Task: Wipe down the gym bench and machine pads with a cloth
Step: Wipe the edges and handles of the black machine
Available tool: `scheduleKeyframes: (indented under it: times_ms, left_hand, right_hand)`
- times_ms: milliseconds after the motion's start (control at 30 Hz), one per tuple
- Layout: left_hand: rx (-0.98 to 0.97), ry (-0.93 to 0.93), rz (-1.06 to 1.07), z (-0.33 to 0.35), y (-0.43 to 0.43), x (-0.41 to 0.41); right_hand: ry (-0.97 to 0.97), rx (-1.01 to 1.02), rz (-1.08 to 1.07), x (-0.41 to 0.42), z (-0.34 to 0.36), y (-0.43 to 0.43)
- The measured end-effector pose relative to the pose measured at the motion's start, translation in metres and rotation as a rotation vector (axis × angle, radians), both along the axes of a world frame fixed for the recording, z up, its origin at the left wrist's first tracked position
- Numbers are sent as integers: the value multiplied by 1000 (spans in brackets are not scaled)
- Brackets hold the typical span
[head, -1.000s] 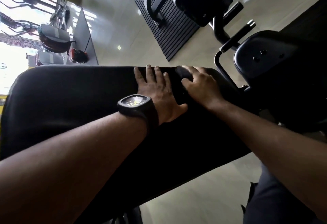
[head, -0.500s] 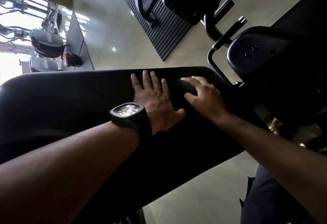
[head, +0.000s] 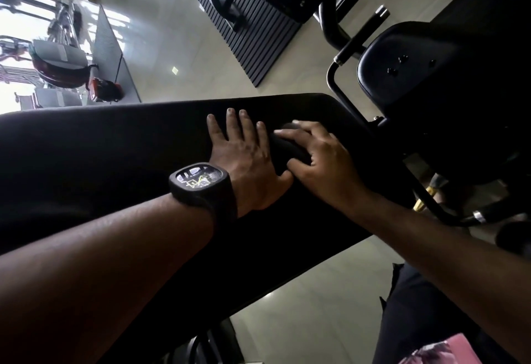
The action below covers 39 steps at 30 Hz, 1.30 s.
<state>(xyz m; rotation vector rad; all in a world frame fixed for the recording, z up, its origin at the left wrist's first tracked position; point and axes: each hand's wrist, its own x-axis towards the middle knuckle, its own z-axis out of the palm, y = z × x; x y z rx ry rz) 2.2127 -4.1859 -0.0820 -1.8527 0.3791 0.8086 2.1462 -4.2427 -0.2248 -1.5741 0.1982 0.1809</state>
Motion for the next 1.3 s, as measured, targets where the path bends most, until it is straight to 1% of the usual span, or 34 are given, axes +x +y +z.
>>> scheduleKeyframes:
  times_ms: [67,100,200,267,333,400,500,567,633,700,800,900,967,1033,1100,1200,1300]
  left_hand:
    - [-1,1,-5,-1,0,-2]
    - [5,4,-8,-2,-1,-2]
    - [25,27,-9,-2,-3,-4]
    - [23,35,-8,-1,-3,-5]
    - [20,37,-10,-2,-4,-5]
    - [23,48,7,-5,-6,-8]
    - [20,38,17,-6,-7,-9]
    - [19,45,16,-7,-7,-9]
    - [28,54,12,-6,-7,-10]
    - [35,52,14,-9,-6,-10]
    - [26,75,34,-16,-10,-11]
    - [8,95,45,-20,-11,-12]
    - [13,101,50,-18,-11,-12]
    - [19,112,49,-17,-12,-12]
    - [17,123,38,-16,-12,-13]
    - [-2,111,11,-17,-7,-15]
    - [-8,95,-23,-20,-6,-17]
  right_hand:
    - [-40,2,33,11,-7,-1]
    - [-16,-15,49,16,-14,-2]
    - [161,-101,40,16,-41,-7]
    - [225,-123,7,-4,-39,-7]
    - [185,-104,-38,-24,-23,-4]
    - [104,-58,-78,-33,-8,-1]
    - [9,-35,-44,-16,-11,-1]
    - [61,-66,-4,-2,-28,-6]
    - [185,-114,8,1,-41,-10]
    - [234,-141,-10,-6,-36,-5]
    - [114,-95,-78,-18,-15,1]
    - [33,-36,-42,-13,-19,-2]
    - [84,-65,-10,-8,-34,-7]
    - [187,-107,7,-10,-48,-13]
    - [238,-127,-2,-23,-47,-13]
    - [150,-54,-61,-45,-19,-8]
    - [18,-17,-34,-36,-9,-9]
